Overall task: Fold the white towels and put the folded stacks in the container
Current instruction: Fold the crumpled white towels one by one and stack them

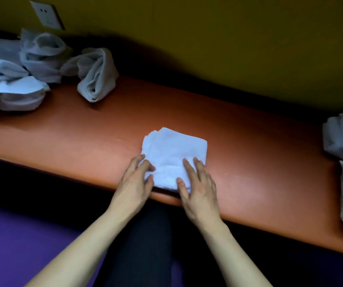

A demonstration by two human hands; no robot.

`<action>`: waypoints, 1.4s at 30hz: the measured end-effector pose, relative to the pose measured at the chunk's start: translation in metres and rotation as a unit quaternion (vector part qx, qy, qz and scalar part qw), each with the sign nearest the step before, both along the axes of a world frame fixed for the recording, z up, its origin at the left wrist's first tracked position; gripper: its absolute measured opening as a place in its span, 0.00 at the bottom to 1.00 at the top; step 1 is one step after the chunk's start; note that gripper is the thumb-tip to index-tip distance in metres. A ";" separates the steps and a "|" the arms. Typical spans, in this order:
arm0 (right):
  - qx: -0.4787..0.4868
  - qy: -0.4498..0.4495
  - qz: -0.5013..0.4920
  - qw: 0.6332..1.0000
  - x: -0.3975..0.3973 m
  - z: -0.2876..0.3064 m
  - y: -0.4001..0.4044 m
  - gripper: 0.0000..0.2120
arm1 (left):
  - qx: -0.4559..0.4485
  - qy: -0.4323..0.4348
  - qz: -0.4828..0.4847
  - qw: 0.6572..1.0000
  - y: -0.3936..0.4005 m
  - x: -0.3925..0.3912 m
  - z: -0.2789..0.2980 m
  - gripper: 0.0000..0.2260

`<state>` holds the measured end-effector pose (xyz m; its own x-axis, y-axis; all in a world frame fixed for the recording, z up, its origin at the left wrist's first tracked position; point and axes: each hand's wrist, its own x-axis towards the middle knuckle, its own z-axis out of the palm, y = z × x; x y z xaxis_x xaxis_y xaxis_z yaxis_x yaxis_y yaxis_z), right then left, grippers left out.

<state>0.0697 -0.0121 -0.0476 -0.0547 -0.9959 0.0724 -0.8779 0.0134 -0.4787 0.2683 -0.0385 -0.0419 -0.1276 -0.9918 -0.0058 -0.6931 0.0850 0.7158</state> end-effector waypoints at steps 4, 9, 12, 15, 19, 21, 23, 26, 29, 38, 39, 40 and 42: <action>-0.123 0.104 0.061 0.985 0.003 -0.003 0.006 0.17 | -0.051 -0.063 -0.013 0.997 0.009 0.002 0.004 0.09; -0.134 0.112 0.109 0.979 -0.012 -0.011 0.015 0.19 | -0.049 -0.037 -0.024 0.998 -0.003 -0.003 0.004 0.10; -0.126 0.119 0.082 0.982 -0.037 -0.014 0.014 0.17 | -0.043 -0.054 -0.040 0.997 -0.011 -0.025 0.006 0.10; -0.129 0.145 0.021 0.981 -0.066 -0.012 0.015 0.17 | -0.036 -0.066 -0.079 0.994 -0.013 -0.063 0.003 0.12; -0.143 0.194 -0.059 0.969 -0.112 -0.002 0.027 0.16 | -0.045 -0.086 -0.115 0.989 0.000 -0.121 -0.006 0.15; -0.136 0.207 -0.055 0.967 -0.136 -0.001 0.035 0.16 | -0.062 -0.072 -0.108 0.990 0.006 -0.148 -0.009 0.16; -0.121 0.204 -0.083 0.968 -0.164 -0.001 0.043 0.14 | -0.080 -0.067 -0.125 0.987 0.010 -0.177 -0.010 0.17; -0.112 0.184 -0.147 0.965 -0.191 0.000 0.046 0.14 | -0.050 -0.067 -0.135 0.987 0.004 -0.214 -0.008 0.14; -0.111 0.178 -0.180 0.961 -0.205 0.001 0.046 0.16 | -0.026 -0.050 -0.154 0.986 -0.004 -0.240 -0.006 0.19; 0.000 0.165 -0.205 0.965 -0.269 -0.020 0.022 0.31 | -0.123 -0.220 -0.259 0.932 -0.037 -0.307 -0.019 0.30; 0.004 0.157 -0.202 0.967 -0.277 -0.021 0.015 0.32 | -0.116 -0.242 -0.264 0.927 -0.042 -0.315 -0.020 0.31; 0.005 0.149 -0.199 0.969 -0.286 -0.022 0.007 0.33 | -0.106 -0.255 -0.265 0.924 -0.047 -0.322 -0.022 0.32; 0.009 0.140 -0.196 0.971 -0.302 -0.023 -0.011 0.33 | -0.084 -0.254 -0.271 0.925 -0.061 -0.336 -0.023 0.33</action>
<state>-0.2327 -0.0232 -0.0705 -0.4101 -0.9038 0.1222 -0.8993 0.3784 -0.2191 -0.0678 -0.0997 -0.0644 -0.6290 -0.7756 -0.0527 -0.7594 0.5984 0.2553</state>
